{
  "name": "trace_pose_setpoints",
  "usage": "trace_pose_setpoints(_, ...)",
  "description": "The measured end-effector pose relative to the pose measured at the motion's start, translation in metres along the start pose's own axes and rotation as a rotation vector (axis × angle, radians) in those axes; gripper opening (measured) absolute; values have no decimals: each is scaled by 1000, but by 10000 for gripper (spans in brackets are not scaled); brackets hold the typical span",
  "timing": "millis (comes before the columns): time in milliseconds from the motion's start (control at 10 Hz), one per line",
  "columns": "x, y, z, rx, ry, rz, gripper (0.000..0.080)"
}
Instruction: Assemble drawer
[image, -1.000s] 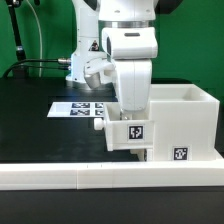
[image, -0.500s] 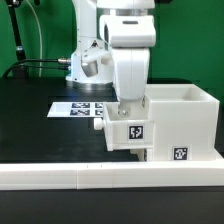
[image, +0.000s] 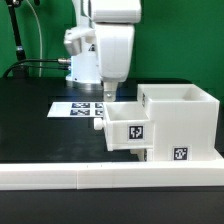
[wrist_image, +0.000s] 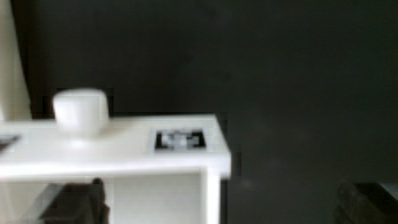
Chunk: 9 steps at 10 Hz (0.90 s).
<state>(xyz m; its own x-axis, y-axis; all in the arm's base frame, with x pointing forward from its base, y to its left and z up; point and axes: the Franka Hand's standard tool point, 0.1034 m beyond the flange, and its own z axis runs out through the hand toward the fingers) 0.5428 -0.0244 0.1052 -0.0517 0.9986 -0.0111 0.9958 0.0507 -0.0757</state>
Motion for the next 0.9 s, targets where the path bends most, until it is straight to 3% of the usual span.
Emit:
trace_pose_setpoints(300,-30,-9,28,44,20,-32,649)
trace_pose_setpoints(600,-36,-10,29,44,26,-27,649)
trace_pose_setpoints(900,-53,-6,33,54,180,-30,649)
